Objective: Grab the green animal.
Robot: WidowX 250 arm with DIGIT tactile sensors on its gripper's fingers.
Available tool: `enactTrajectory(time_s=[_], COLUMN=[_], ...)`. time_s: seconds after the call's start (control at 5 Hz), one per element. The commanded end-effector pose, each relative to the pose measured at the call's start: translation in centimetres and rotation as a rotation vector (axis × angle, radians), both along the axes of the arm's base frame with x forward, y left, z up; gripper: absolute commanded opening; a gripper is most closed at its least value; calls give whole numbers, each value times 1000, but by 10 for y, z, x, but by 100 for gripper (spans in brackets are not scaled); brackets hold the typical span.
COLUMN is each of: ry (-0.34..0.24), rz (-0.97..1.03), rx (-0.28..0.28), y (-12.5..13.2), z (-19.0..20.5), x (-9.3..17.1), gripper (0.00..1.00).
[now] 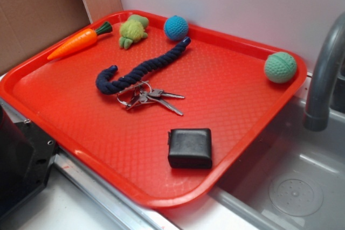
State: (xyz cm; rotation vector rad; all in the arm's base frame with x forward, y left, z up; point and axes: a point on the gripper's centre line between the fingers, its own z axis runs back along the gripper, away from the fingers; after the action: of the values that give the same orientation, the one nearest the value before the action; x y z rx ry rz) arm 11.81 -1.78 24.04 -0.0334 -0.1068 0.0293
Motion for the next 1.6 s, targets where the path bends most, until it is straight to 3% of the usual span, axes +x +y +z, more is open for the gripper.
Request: enactTrajectory(time_s=[0.0, 0.2, 0.4, 0.6, 1.0, 1.4], ry=[0, 47, 3, -95, -197, -170], rz=[0, 166, 418, 590, 488, 457], rx=[0, 46, 62, 26, 74, 100], y=[0, 30, 65, 89, 115, 136], z=[0, -46, -59, -83, -136, -183], x=[0, 42, 85, 122, 164, 191], gripper=[100, 100, 100, 100, 100, 100])
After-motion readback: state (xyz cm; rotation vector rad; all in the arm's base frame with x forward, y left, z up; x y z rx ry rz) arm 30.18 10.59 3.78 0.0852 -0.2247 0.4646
